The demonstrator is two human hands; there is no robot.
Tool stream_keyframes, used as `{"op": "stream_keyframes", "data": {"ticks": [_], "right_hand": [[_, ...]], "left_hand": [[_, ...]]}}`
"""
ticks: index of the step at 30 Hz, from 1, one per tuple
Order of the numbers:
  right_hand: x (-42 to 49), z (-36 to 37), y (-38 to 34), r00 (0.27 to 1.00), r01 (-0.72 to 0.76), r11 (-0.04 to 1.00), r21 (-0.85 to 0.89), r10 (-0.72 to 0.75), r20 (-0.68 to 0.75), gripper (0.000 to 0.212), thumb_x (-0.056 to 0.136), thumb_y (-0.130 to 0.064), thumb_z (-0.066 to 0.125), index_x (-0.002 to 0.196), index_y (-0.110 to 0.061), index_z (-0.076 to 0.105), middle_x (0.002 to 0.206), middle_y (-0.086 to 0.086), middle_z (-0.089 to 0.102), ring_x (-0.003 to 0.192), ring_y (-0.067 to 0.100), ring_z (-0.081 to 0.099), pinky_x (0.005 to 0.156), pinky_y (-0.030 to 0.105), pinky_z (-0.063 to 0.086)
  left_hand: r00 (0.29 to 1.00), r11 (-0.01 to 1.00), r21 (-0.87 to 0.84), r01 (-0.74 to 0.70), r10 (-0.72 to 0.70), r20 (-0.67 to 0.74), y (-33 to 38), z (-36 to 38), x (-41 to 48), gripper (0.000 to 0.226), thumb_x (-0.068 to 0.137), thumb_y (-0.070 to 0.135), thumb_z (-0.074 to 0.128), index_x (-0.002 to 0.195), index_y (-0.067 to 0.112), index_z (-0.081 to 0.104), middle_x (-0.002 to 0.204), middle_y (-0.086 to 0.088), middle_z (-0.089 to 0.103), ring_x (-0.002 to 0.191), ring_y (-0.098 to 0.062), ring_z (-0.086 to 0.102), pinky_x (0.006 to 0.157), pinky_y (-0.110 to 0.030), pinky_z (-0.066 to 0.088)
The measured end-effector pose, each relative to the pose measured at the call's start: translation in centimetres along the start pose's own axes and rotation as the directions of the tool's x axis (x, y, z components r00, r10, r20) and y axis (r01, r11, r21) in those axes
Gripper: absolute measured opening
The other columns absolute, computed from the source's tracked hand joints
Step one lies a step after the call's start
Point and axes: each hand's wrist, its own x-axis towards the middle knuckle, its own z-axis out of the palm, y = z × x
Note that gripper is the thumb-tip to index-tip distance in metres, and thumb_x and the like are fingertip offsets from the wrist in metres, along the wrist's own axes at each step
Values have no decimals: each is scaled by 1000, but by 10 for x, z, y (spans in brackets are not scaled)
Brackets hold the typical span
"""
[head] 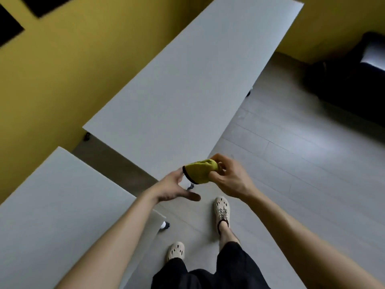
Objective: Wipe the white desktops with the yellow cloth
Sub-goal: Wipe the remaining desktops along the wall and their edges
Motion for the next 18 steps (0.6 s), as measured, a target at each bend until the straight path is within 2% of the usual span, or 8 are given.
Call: {"op": "stream_keyframes", "data": {"ticks": [3,5,7,9,11,13,15,18], "right_hand": [[47,-19,-20,983,150,988,-46,-144,116,39,80,-38,59,115,-27,73,114,-6,65,102,14,64,82,27,53],[77,-31,-32,947,277,954,-115,-250,202,35,88,-35,67,121,-26,74,120,-6,65,104,16,66,86,30,55],[108,-35,-41,882,447,848,-286,-364,299,34,96,-27,70,129,-23,70,125,-2,64,105,21,66,87,37,56],[139,-30,-50,798,599,647,-472,-442,409,36,99,-21,62,135,-17,65,131,4,61,111,29,65,92,41,54],[164,-22,-65,716,696,440,-567,-483,504,37,101,-19,56,136,-14,63,134,8,60,116,32,63,99,42,50],[181,-10,-81,630,767,291,-571,-511,585,35,102,-20,53,135,-14,63,134,8,60,119,31,63,104,43,47],[195,3,-99,550,816,189,-546,-545,633,34,102,-21,50,132,-15,65,131,6,63,117,29,64,106,43,45],[217,26,-116,473,850,84,-521,-559,681,32,102,-20,49,128,-15,67,126,5,65,112,28,65,104,42,47]], "left_hand": [[945,949,-286,-131,33,-325,25,6,3,64,77,3,96,135,17,71,134,9,76,133,-9,66,114,-29,50],[843,918,-338,-207,-8,-538,33,1,5,48,81,-3,91,125,9,76,122,1,81,122,-21,74,100,-32,60],[745,929,-307,-207,-54,-665,35,-7,1,35,85,-2,88,114,14,76,111,10,82,113,-16,76,88,-24,60],[622,971,-213,-111,-99,-777,37,-11,-11,24,90,9,86,99,23,69,89,22,75,88,0,69,75,-14,51],[471,986,-153,58,-162,-867,31,-12,-27,24,96,33,81,99,22,60,84,7,69,78,-12,63,68,-24,49],[355,933,-107,344,-235,-905,16,-14,-45,37,102,52,67,115,19,53,91,-9,68,87,-36,65,72,-41,50],[245,837,-107,537,-276,-930,0,-18,-58,41,107,52,54,123,15,46,96,-19,71,93,-45,68,74,-46,52],[95,815,-169,554,-263,-960,-15,-30,-62,34,110,44,49,120,12,44,92,-21,72,89,-46,68,68,-44,45]]}}
